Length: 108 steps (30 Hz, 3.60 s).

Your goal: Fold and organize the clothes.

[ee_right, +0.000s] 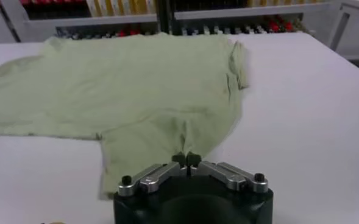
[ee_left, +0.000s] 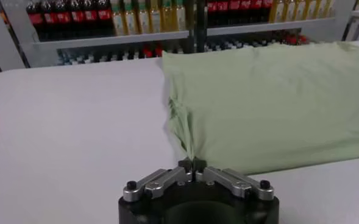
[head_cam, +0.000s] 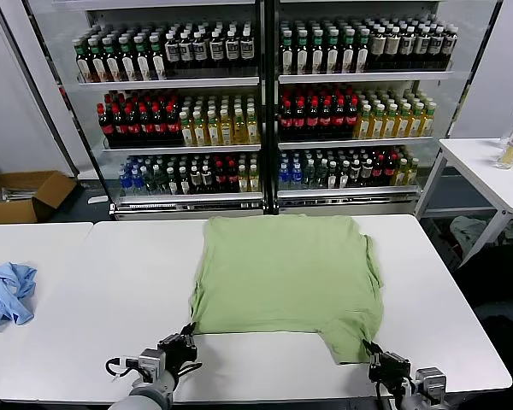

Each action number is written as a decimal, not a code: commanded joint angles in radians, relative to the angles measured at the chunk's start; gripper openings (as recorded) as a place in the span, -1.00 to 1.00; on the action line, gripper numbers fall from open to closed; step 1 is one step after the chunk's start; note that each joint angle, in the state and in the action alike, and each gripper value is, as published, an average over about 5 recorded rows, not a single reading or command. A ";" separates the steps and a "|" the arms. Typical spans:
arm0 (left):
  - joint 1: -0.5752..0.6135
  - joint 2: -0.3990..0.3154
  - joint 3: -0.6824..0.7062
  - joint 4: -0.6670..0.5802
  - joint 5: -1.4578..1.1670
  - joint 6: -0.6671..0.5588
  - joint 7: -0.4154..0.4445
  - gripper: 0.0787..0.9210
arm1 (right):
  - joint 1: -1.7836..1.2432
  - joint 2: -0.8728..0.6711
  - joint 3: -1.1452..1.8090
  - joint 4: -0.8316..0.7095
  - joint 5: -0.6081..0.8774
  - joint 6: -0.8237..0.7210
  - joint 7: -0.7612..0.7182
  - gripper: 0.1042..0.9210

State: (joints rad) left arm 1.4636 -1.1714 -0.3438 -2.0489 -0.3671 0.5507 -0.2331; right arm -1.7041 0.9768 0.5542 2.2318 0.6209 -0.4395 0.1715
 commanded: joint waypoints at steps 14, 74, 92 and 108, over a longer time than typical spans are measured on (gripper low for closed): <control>0.541 0.143 -0.440 -0.432 -0.250 0.025 -0.043 -0.99 | -0.340 -0.024 0.157 0.308 0.003 -0.026 -0.043 -0.99; -0.040 0.221 -0.164 0.018 -0.336 -0.035 0.130 0.35 | 0.195 -0.017 -0.081 -0.075 -0.021 -0.111 0.063 0.19; -0.075 0.170 -0.120 0.132 -0.295 -0.001 0.097 0.24 | 0.246 0.071 -0.224 -0.155 -0.039 -0.080 0.099 0.42; 0.009 0.175 -0.152 0.039 -0.293 0.016 0.091 -0.82 | 0.222 0.044 -0.205 -0.100 -0.031 -0.077 0.078 -0.68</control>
State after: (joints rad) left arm 1.3831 -0.9978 -0.4625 -1.9213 -0.6587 0.5426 -0.1310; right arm -1.4623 1.0300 0.3443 2.0915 0.5865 -0.5183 0.2510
